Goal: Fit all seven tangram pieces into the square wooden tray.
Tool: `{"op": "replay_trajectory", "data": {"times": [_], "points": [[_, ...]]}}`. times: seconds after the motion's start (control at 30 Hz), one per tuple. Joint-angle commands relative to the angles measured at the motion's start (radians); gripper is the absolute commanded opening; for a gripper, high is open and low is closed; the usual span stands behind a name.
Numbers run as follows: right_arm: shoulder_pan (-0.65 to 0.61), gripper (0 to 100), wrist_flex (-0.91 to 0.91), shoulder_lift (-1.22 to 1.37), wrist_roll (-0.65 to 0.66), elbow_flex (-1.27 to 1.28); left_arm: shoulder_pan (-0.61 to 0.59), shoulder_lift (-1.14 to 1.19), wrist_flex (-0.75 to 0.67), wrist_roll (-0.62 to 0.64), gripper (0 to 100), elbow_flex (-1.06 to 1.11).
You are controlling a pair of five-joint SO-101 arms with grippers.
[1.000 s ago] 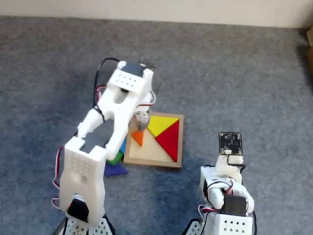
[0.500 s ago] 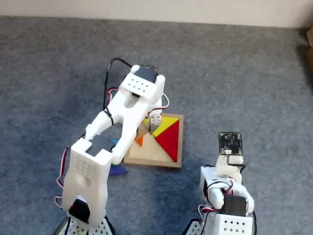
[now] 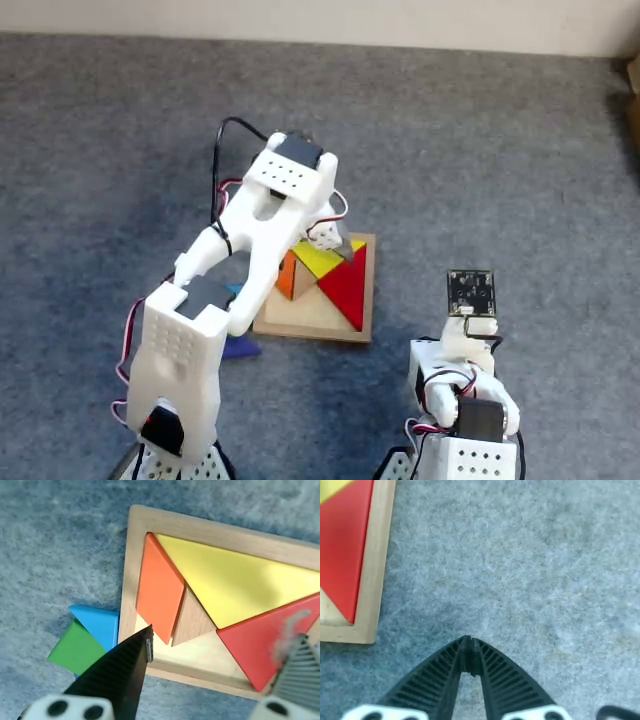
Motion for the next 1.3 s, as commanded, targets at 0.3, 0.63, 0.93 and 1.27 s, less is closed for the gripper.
{"op": "replay_trajectory", "data": {"times": [0.3, 0.63, 0.93, 1.27], "points": [[0.010, 0.5, 0.007, -0.018, 0.011, 0.102, -0.153, -0.056, 0.104, -0.259, 39, -0.073], [0.010, 0.5, 0.007, -0.018, 0.011, 0.102, -0.234, -0.414, 0.103, -0.620, 31, 0.248], [0.010, 0.5, 0.007, -0.018, 0.011, 0.102, -0.332, -0.576, -0.008, -0.872, 31, 0.564], [0.010, 0.5, 0.007, -0.018, 0.011, 0.102, -0.380, -0.576, -0.245, -1.030, 31, 0.803]]}}
